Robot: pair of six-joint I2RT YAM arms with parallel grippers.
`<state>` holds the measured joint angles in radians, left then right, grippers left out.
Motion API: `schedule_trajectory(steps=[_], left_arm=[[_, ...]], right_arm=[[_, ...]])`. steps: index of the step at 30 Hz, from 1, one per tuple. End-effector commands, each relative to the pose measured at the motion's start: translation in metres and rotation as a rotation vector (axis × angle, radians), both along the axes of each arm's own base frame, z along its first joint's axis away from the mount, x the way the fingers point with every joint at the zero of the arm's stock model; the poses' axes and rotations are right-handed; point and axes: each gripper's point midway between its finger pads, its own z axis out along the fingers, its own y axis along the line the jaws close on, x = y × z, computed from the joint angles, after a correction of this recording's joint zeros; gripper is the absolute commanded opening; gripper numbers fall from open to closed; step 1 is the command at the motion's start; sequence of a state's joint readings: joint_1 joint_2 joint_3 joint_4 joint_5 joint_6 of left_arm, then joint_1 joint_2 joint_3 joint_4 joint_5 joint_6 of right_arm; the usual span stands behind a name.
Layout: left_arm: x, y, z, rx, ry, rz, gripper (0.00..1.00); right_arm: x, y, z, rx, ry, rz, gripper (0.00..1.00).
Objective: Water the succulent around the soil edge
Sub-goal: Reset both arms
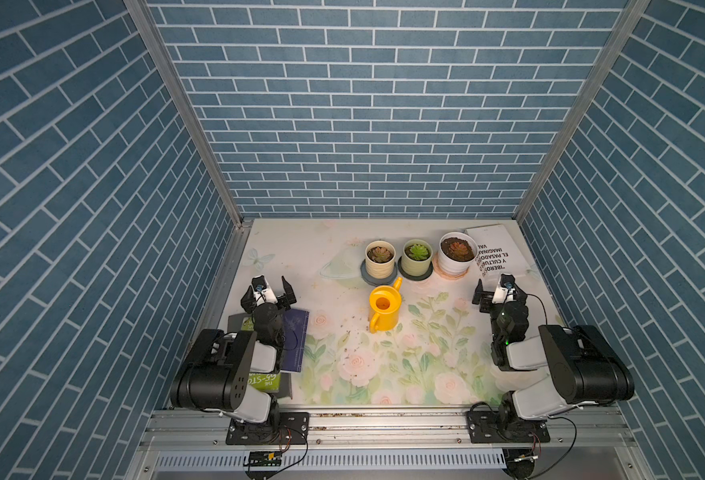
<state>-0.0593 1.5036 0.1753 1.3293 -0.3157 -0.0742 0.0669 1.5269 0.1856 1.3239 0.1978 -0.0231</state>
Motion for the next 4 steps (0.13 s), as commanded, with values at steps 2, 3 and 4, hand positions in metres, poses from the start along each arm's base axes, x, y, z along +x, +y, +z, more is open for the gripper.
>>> schedule_trajectory(steps=[2, 3, 4], left_arm=[[0.0027, -0.0024, 0.0012, 0.009, 0.000, -0.010, 1.00], [0.0027, -0.0023, 0.0014, 0.009, -0.001, -0.010, 1.00], [0.0027, -0.0025, 0.0012, 0.009, 0.000, -0.010, 1.00]], right_arm=[[0.0027, -0.0004, 0.0036, 0.021, -0.015, -0.003, 1.00], [0.0023, -0.0003, 0.0034, 0.022, -0.015, -0.003, 1.00], [0.0020, -0.0002, 0.0041, 0.022, -0.018, -0.002, 1.00]])
